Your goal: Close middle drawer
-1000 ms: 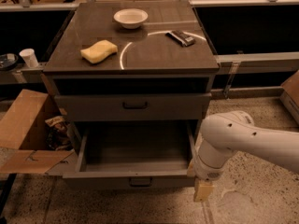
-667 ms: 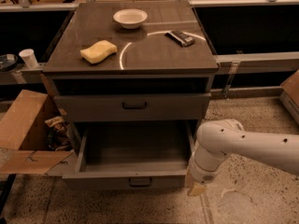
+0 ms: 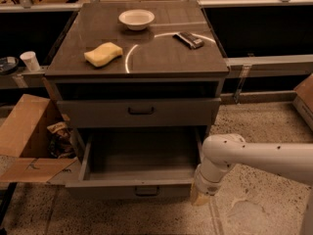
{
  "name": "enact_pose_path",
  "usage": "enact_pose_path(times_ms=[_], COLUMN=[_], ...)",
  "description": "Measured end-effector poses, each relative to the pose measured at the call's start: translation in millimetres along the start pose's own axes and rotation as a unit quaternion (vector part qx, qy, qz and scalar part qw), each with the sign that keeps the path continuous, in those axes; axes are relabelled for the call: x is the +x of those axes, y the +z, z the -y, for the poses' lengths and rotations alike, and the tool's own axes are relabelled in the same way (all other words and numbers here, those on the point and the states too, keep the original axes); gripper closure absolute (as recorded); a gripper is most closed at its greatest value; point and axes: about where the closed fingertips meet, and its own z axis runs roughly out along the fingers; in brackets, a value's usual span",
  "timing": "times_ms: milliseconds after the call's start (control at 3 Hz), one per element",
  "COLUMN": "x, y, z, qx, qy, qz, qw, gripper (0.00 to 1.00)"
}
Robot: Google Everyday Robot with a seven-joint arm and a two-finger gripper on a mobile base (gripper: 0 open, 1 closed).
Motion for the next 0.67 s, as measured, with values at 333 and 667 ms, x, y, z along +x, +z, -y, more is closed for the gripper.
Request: enact_pose_path(times_ms=[333,667], x=[12,23], y=[20,33], z=[17,36], qx=[0.005,0.018], qy=[0.015,0.034], qz=[0.013,0.028], qw=[0.9998,0.9989], gripper=[1.0,1.0])
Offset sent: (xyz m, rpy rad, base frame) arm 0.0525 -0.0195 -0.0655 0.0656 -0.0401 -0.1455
